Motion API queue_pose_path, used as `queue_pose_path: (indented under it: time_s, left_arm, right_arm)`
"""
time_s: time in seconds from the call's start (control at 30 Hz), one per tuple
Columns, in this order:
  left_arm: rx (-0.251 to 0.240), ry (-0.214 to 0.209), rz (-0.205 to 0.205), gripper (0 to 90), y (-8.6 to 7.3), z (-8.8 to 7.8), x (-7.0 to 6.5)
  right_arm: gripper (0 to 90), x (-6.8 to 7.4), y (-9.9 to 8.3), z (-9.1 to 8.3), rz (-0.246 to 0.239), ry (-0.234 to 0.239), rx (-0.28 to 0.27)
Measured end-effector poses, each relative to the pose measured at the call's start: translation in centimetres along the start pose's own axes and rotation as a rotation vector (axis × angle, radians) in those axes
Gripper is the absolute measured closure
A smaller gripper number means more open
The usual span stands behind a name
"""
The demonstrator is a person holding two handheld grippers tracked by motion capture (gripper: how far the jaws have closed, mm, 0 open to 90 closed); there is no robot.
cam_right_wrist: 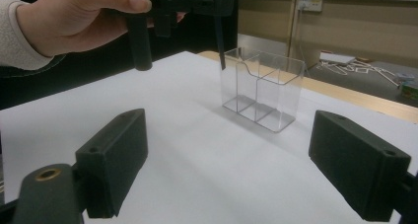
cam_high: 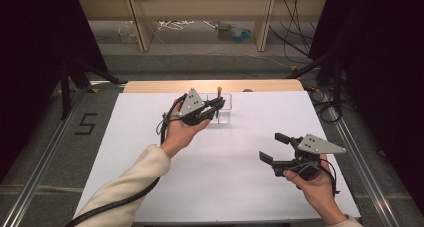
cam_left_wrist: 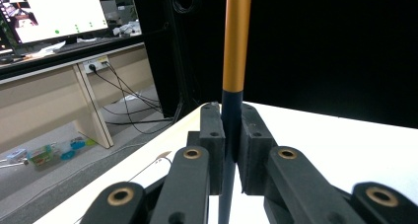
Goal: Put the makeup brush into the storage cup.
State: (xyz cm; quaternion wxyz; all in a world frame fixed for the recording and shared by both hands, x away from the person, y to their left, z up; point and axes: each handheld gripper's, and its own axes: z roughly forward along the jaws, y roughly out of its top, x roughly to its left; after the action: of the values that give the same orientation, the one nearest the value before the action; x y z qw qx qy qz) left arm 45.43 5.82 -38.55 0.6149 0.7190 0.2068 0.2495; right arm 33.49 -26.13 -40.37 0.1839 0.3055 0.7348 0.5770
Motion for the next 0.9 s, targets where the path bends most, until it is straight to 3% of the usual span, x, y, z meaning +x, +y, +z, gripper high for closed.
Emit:
queue_pose_path:
  time_s: [0.07,0.1,0.43,0.47,0.53,0.8,0.9]
  left_arm:
    - [0.001,0.003,0.000,82.5,-0.01,0.06,0.09]
    - [0.001,0.005,0.000,82.5,-0.01,0.10,0.14]
    - [0.003,0.012,-0.001,82.5,0.09,0.35,0.62]
    - [0.004,0.013,-0.002,82.5,0.09,0.36,0.64]
    - [0.004,0.013,0.000,82.5,0.08,0.40,0.71]
    - [0.006,0.013,0.000,82.5,-0.01,0.64,0.91]
    - [0.008,0.015,0.000,82.5,0.00,0.75,1.03]
  right_arm:
    - [15.9,-0.11,-0.03,0.10,-0.016,-0.004,-0.011]
    - [15.9,-0.01,-0.08,0.15,0.003,0.009,-0.011]
    - [15.9,-0.09,-0.09,0.15,-0.012,0.000,-0.001]
    - [15.9,0.01,-0.11,0.15,0.004,0.009,0.006]
    - [15.9,-0.18,-0.10,0.19,-0.025,-0.004,-0.010]
    - [15.9,-0.02,-0.14,0.20,-0.002,0.007,0.009]
    - [15.9,-0.19,-0.15,0.28,-0.020,0.006,-0.008]
